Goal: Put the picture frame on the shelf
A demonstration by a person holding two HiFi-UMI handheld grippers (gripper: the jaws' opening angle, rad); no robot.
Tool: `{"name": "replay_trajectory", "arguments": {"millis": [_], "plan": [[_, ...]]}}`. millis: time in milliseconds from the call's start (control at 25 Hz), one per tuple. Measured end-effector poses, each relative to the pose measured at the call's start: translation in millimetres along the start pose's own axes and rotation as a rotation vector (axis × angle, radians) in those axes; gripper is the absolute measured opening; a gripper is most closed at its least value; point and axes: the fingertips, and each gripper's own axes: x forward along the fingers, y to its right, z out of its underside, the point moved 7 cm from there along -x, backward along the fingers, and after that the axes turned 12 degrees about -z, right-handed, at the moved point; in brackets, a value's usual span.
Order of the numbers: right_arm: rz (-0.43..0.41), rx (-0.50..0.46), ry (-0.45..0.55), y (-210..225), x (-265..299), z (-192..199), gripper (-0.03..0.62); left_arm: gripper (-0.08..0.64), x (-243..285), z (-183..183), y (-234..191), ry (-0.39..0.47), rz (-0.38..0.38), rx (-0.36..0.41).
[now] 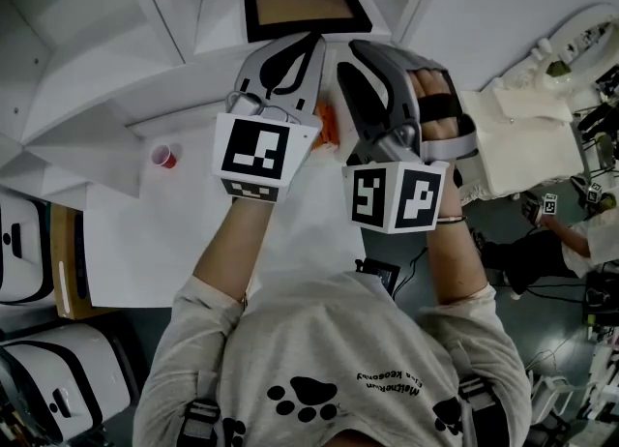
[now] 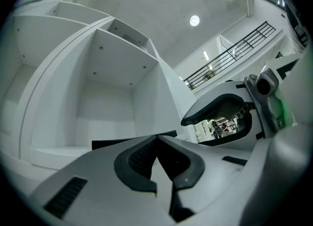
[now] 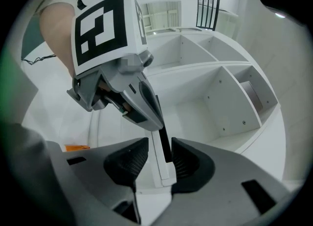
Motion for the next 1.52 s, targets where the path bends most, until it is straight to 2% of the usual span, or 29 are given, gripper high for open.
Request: {"name": "replay_trajectory", "arguments": {"millis": [240, 600, 680, 800, 960, 1280, 1520], "plan": [[0.011, 0.022, 0.01, -1.1, -4.9, -1.9, 0.14, 0.02, 0.5, -0.8, 1.3, -0.001, 0.005, -0.008], [0.06, 0.153, 0.073, -6.6, -13.8, -8.5, 0.14, 0.02, -17.8, -7.3, 5.3, -0.005, 0.011, 0.0], [0.074, 0.196, 0.096, -7.6, -15.9, -10.4, 0.137, 0.02, -24.4, -8.5, 4.3, 0.0, 0.006, 0.0], [0.108, 0.257, 0.13, -9.5, -21.2, -14.2, 0.085, 0.02, -36.0, -9.8, 3.4, 0.006, 0.0, 0.001], [0.13, 0.347, 0.171, -13.2, -30.4, -19.4, 0.052, 0.02, -53.6, -11.9, 2.1, 0.002, -0.018, -0.002], [0.124, 0.58, 0.316, -19.6, -49.4, -21.4, 0.032, 0.02, -85.1, -13.6, 8.2, -0.01, -0.036, -0.01], [0.164, 0.756, 0.439, -25.9, -68.2, -23.7, 0.032, 0.02, -107.9, -11.0, 17.5, -0.009, -0.05, -0.011]]}}
